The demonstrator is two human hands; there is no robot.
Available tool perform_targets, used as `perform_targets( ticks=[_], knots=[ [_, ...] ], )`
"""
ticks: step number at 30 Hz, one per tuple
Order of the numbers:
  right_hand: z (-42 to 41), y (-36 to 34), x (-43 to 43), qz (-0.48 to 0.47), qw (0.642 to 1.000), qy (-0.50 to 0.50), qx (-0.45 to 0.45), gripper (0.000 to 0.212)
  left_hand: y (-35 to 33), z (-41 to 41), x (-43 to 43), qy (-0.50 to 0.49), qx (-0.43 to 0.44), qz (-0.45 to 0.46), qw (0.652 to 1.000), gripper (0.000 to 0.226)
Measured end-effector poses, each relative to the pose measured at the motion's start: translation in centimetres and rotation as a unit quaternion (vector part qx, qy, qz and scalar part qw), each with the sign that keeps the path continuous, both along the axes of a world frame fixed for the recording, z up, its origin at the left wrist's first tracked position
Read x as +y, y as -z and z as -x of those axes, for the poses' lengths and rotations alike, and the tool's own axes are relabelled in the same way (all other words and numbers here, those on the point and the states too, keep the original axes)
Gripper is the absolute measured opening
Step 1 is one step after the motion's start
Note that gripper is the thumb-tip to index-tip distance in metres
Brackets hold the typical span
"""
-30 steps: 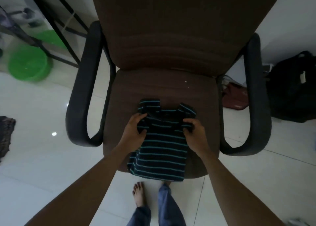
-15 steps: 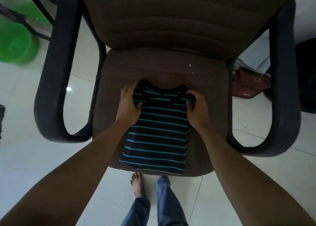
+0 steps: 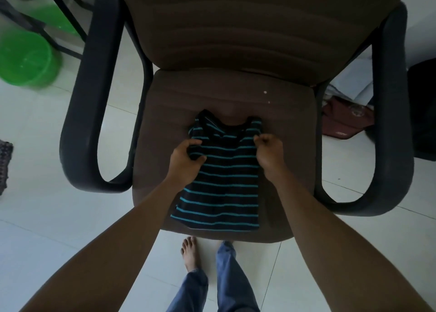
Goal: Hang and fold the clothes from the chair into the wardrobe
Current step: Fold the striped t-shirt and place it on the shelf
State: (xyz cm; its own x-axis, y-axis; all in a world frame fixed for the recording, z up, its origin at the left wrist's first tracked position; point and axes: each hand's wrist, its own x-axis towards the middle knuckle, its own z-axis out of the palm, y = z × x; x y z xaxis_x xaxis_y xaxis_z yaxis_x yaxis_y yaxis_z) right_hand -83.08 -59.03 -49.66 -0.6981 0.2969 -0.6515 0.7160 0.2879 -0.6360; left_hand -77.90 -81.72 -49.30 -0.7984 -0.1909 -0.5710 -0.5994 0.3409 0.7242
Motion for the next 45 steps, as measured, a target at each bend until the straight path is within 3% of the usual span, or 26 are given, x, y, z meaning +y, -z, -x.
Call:
perform_targets(
  ticks=[3,7,14,19,23,26,31,34,37,41,45],
  knots=[
    [0.9,0.1,0.7,-0.013,1.000,0.013,0.010,0.009,0.5,0.3,-0.2,-0.003,0.006,-0.005,1.000,0.054],
    [-1.5,-0.1,0.8,-0.042,0.998,-0.037,0.032,0.029,0.1,-0.4,-0.3,0.011,0.006,0.026,1.000,0.075],
    [-13.9,-1.7,0.2,-0.051,0.993,-0.102,0.023,0.040,-2.5,-8.6,0.1,-0.009,-0.088,0.063,0.994,0.049],
    [-17.7,-1.4,0.8,-0.069,0.993,-0.089,0.035,0.031,-2.4,-11.0,-0.4,-0.021,-0.124,0.088,0.988,0.023],
    [-20.0,-1.3,1.7,-0.074,0.991,-0.114,0.001,0.033,-2.9,-12.2,-0.1,0.049,-0.212,0.115,0.969,0.020],
    [-19.4,-1.3,2.1,-0.107,0.987,-0.122,0.012,0.035,-3.3,-11.8,0.4,0.080,-0.191,0.138,0.969,0.025],
    [-14.6,-1.3,2.0,-0.054,0.988,-0.110,0.092,0.046,-3.3,-7.7,1.3,0.005,-0.057,0.078,0.995,0.038],
    [-10.9,-0.9,1.6,-0.026,0.985,-0.140,0.098,0.064,-2.3,-4.4,1.2,-0.033,-0.007,0.017,0.999,0.040],
    [-8.1,-0.9,1.4,-0.019,0.975,-0.197,0.097,0.073,-1.0,-2.3,0.8,-0.028,-0.005,-0.015,0.999,0.036],
    [-6.6,-1.3,2.0,0.024,0.978,-0.194,0.067,0.066,-1.5,-1.9,1.0,-0.071,-0.006,-0.075,0.995,0.040],
    [-7.0,-1.2,2.2,0.062,0.976,-0.204,0.050,0.085,-1.3,-2.4,0.4,0.026,-0.060,-0.092,0.994,0.042]
  ],
)
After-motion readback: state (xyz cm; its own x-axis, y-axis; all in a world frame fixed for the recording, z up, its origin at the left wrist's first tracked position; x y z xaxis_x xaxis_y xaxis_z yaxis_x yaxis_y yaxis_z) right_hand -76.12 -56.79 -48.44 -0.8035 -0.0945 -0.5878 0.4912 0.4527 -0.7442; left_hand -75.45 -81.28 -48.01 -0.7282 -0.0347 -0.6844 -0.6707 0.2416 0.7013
